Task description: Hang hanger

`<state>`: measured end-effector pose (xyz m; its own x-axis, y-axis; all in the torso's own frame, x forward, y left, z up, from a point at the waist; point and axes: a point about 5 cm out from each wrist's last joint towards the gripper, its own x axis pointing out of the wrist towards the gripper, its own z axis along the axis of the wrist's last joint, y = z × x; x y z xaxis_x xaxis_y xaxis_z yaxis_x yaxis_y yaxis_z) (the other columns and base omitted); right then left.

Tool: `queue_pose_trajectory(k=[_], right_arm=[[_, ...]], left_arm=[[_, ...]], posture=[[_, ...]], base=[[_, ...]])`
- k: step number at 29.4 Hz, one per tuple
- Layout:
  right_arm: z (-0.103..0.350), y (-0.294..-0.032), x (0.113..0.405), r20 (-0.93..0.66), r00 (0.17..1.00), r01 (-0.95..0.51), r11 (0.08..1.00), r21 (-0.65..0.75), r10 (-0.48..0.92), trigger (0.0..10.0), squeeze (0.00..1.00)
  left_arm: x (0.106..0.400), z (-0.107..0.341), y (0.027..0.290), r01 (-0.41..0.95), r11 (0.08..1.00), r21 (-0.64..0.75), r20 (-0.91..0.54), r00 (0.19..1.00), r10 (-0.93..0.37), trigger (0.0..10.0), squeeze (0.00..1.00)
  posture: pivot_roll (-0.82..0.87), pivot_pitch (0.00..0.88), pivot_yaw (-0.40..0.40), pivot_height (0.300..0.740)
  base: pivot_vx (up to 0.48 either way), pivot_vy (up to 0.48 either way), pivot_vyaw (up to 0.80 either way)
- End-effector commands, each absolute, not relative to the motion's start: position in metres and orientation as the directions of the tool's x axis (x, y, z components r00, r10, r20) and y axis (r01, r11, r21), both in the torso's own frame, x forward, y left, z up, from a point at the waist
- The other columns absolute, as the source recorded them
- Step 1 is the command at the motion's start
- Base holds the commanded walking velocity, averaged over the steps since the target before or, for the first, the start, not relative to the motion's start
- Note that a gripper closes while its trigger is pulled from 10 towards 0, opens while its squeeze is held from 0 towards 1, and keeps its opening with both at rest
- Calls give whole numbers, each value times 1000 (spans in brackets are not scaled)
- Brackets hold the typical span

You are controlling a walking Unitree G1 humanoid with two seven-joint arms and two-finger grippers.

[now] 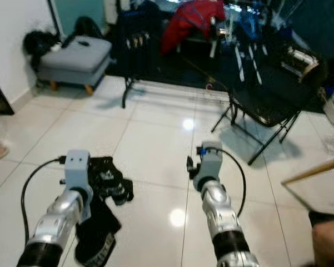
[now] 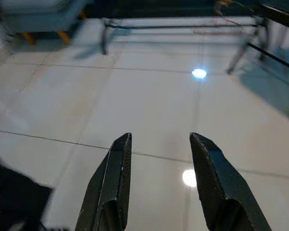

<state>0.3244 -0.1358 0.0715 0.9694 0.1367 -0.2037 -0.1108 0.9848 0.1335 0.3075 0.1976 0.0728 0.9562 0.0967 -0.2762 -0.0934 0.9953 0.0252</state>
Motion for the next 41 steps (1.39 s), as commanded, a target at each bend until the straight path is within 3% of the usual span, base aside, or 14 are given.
queue_pose_trajectory(k=[1,5,8,15,16,41], right_arm=[[86,-138,328,-122,983,-117,983,141,135,10000,0],[89,-139,331,-99,986,-118,983,143,133,10000,0],[90,-136,330,-90,986,-129,981,147,143,10000,0],[90,-132,330,-85,983,-151,980,133,163,10000,0],[89,-133,329,-84,984,-148,980,130,160,10000,0],[97,-130,332,-54,984,-158,977,145,167,10000,0]], left_arm=[[314,98,193,-61,998,26,-137,988,64,10000,0],[316,99,188,-37,999,23,-122,992,39,10000,0],[315,100,187,-37,999,11,-119,992,38,10000,0],[317,98,188,-44,999,23,-122,991,46,10000,0],[315,99,187,-40,999,26,-115,992,43,10000,0],[316,107,182,6,1000,16,-79,997,-5,10000,0]], posture=[[1,78,-62,740],[6,83,-68,740],[-1,38,-60,740],[0,76,-61,740],[1,37,-54,740],[-1,89,-64,740]], base=[[0,0,0],[0,0,0],[0,0,0],[0,0,0],[0,0,0],[0,0,0]])
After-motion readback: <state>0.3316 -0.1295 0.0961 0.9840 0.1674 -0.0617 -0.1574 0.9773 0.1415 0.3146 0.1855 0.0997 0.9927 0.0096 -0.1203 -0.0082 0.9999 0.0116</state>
